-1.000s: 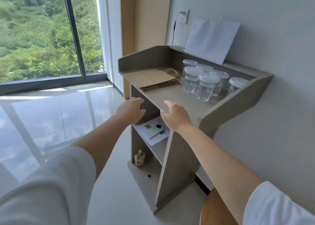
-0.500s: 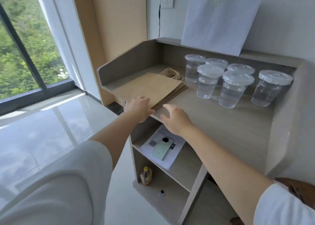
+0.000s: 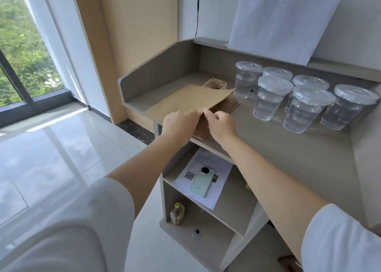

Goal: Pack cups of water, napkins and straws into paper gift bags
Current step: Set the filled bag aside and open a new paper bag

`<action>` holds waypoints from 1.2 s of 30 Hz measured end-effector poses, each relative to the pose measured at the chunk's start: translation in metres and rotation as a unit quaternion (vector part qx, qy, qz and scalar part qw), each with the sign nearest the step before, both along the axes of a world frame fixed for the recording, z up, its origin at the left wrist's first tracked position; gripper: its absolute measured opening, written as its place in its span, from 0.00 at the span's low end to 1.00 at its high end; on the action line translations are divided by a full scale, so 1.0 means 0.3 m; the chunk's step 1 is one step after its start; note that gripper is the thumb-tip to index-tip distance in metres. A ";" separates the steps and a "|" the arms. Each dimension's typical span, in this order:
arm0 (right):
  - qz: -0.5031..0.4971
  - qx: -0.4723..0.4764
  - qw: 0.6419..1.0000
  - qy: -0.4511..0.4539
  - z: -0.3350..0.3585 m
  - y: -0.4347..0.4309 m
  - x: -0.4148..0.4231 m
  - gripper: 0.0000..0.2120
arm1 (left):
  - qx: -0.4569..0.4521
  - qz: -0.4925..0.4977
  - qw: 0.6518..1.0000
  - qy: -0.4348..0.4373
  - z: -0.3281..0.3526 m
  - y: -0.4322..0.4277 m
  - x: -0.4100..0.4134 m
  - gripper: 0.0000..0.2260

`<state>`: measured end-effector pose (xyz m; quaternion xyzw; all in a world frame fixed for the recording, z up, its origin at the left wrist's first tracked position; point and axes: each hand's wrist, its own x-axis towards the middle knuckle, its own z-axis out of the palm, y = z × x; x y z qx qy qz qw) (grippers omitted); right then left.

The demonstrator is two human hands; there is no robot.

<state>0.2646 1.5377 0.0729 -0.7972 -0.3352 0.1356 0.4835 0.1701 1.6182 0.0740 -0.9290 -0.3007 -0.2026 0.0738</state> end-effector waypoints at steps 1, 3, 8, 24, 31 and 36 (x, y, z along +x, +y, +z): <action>-0.006 0.020 0.999 0.044 0.015 0.015 -0.001 0.18 | 0.010 -0.015 0.999 -0.031 -0.009 -0.012 -0.018 0.08; -0.017 0.069 0.986 0.150 0.044 0.037 -0.007 0.14 | 0.005 -0.079 0.992 -0.102 -0.038 -0.044 -0.061 0.15; -0.016 0.116 0.987 0.107 0.040 -0.041 -0.035 0.15 | -0.196 -0.159 0.949 -0.188 -0.062 -0.111 -0.142 0.19; -0.020 -0.029 0.999 -0.005 -0.005 -1.044 -0.115 0.18 | -0.459 -0.088 0.823 -0.324 0.090 -0.585 -0.170 0.44; -0.150 -0.136 0.979 -0.012 -0.146 -1.625 -0.173 0.18 | -0.600 -0.196 0.768 -0.108 -0.033 -1.146 -0.208 0.05; -0.238 -0.177 0.955 -0.021 -0.219 -1.945 -0.260 0.13 | -0.527 -0.284 0.801 0.003 -0.104 -1.473 -0.166 0.10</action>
